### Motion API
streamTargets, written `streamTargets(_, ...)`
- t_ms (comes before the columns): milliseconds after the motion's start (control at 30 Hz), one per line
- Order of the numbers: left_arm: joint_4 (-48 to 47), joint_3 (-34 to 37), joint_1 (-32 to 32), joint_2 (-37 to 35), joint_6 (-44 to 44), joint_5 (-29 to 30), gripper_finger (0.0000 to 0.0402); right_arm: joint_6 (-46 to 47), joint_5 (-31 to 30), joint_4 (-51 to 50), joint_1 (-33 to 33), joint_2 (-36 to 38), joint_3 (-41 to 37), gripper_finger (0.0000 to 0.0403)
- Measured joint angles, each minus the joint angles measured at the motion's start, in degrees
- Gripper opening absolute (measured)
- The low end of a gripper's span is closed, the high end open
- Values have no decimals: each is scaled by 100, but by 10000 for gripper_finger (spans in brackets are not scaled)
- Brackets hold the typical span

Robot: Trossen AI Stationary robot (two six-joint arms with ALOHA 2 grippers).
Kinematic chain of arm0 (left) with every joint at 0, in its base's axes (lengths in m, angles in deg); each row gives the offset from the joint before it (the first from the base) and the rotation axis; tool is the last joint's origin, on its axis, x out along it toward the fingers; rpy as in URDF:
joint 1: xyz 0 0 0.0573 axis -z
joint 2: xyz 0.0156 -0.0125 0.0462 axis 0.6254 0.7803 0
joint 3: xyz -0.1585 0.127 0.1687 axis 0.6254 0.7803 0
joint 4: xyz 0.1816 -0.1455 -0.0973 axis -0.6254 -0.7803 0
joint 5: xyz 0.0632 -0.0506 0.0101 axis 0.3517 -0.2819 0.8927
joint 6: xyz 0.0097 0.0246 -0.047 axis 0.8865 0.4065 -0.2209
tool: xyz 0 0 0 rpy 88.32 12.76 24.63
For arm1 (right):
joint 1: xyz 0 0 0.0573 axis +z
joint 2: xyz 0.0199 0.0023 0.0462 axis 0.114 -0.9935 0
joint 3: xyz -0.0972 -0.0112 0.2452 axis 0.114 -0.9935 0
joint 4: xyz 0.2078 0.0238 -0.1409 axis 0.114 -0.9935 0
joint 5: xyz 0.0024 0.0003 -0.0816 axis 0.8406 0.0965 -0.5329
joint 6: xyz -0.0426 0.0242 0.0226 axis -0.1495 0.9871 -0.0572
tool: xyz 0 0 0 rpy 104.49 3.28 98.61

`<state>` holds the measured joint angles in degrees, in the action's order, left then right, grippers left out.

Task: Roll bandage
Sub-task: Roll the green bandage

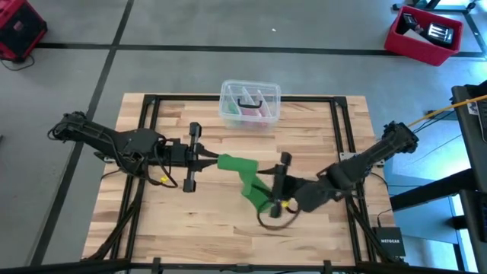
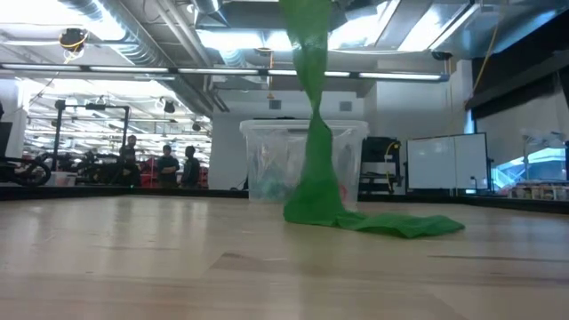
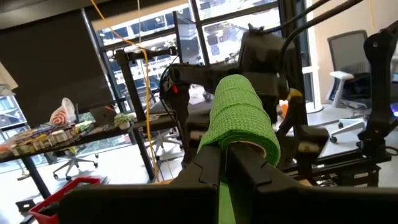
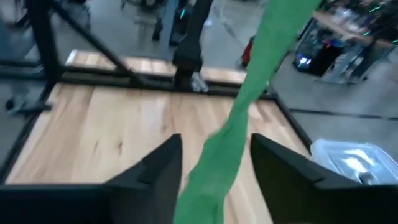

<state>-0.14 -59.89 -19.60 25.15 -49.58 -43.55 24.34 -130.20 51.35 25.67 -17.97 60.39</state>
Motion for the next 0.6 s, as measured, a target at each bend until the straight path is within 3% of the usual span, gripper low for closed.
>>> streamTargets(133,207,0,0,-2,29,6,2,1016,15,-1469,329,36,546,232)
streamTargets(233,573,-2,-1,20,160,131,2,1549,-50,-2039,583,32,526,241)
streamTargets(300,801,-3,-4,51,232,173,2,1810,-422,-2093,764,31,311,241)
streamTargets(433,989,-4,-4,173,427,199,2,1830,-1508,-1045,916,13,-556,233)
streamTargets(500,1089,-21,2,272,598,421,2,1551,-1545,-132,822,12,-965,229)
streamTargets(600,1073,-249,37,471,840,775,2,1042,-1092,1145,609,14,-1483,228)
